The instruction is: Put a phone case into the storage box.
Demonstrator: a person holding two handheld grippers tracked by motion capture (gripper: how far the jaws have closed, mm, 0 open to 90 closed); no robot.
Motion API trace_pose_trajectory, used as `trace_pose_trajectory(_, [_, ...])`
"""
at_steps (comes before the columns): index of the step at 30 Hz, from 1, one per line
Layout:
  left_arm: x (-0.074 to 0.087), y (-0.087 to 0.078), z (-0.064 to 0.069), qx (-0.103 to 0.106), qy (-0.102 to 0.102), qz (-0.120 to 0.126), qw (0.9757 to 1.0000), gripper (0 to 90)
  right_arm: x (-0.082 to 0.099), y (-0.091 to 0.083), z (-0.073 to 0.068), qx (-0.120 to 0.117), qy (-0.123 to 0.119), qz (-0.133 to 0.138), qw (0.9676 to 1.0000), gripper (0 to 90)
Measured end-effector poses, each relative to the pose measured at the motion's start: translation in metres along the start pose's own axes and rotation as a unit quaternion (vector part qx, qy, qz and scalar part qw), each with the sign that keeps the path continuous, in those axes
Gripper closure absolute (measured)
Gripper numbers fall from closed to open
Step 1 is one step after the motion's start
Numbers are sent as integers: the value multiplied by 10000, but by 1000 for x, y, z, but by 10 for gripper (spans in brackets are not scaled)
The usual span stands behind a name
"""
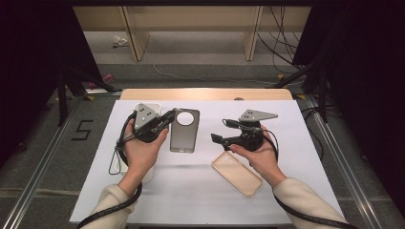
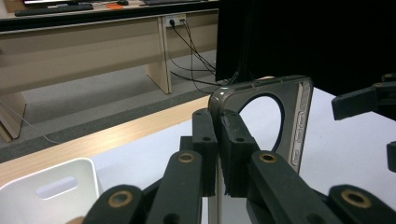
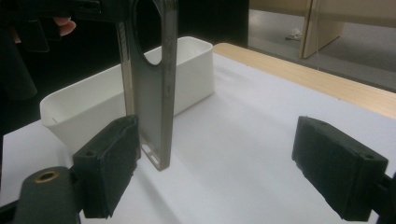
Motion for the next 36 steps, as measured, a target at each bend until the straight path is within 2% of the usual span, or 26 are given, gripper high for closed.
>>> trace_pose_trajectory(11, [-8, -2, -9, -15, 5, 65, 10000, 852, 6, -9, 3, 4, 13, -42, 10000, 164])
trace_pose_trajectory(28, [-23, -6, -26, -146, 11, 187, 9997, 852, 11, -21, 7, 36, 32, -88, 9999, 165])
trace_pose_trajectory(36, [-31, -8, -39, -219, 19, 222, 9995, 852, 14, -25, 9, 72, 48, -98, 9999, 165])
Point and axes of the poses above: each handheld gripper's, and its own axes: y roughly forward along the jaws, x roughly out of its underside, z roughly to its right, the point moved 7 cm from there along y, roughly forward along the jaws, and after that the axes turned 9 degrees about z, right-handed, at the moved point
